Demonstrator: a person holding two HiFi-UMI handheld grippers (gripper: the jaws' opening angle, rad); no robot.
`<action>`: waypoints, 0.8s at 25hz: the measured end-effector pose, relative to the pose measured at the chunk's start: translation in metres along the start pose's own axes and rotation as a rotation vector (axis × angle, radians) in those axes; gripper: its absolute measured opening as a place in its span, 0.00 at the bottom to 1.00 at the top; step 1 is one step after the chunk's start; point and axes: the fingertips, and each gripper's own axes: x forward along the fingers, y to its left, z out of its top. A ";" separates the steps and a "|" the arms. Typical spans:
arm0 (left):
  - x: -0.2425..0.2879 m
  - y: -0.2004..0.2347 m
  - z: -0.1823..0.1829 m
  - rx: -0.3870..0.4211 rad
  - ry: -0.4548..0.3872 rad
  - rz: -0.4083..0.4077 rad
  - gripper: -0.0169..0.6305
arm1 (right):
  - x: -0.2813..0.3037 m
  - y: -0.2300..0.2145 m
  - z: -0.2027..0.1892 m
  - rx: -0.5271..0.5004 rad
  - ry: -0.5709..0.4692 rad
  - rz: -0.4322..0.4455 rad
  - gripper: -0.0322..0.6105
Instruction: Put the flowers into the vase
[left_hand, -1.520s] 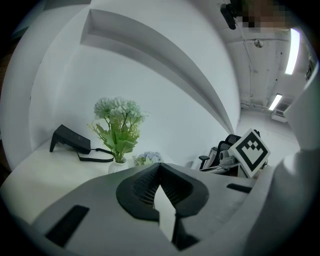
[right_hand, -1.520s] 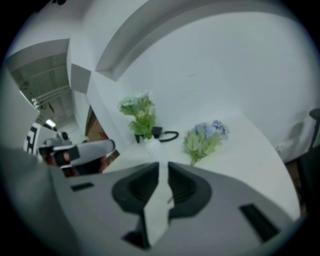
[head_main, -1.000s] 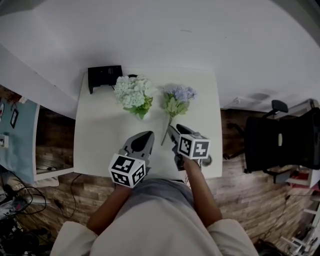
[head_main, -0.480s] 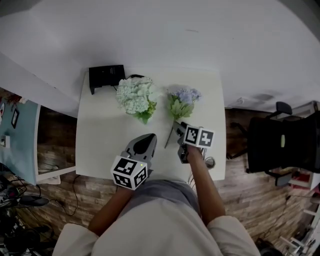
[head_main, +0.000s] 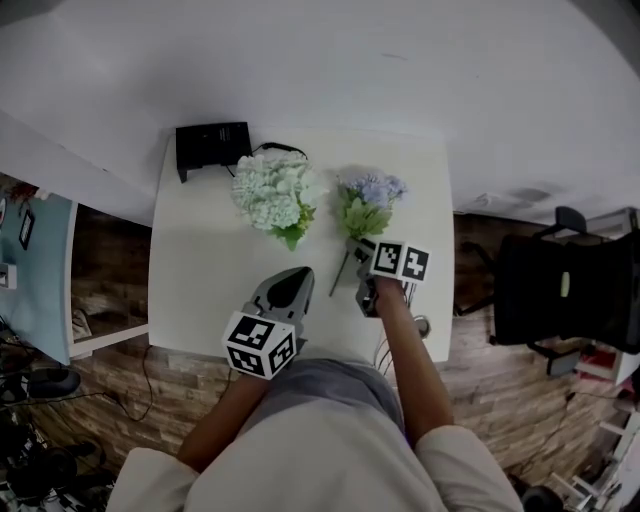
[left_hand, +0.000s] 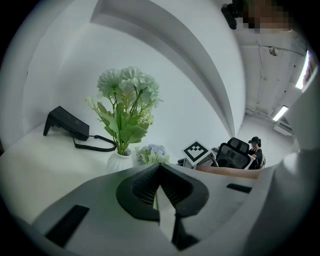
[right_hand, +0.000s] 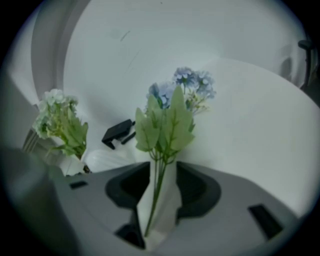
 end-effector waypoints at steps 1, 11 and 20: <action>0.001 0.001 -0.001 -0.005 0.004 0.002 0.06 | 0.002 -0.002 0.000 -0.001 0.005 -0.006 0.31; 0.008 0.004 -0.010 -0.034 0.027 0.009 0.06 | 0.014 -0.002 0.010 0.006 0.036 -0.018 0.30; 0.006 0.006 -0.011 -0.046 0.034 0.007 0.06 | 0.018 0.002 0.014 0.156 -0.007 0.100 0.14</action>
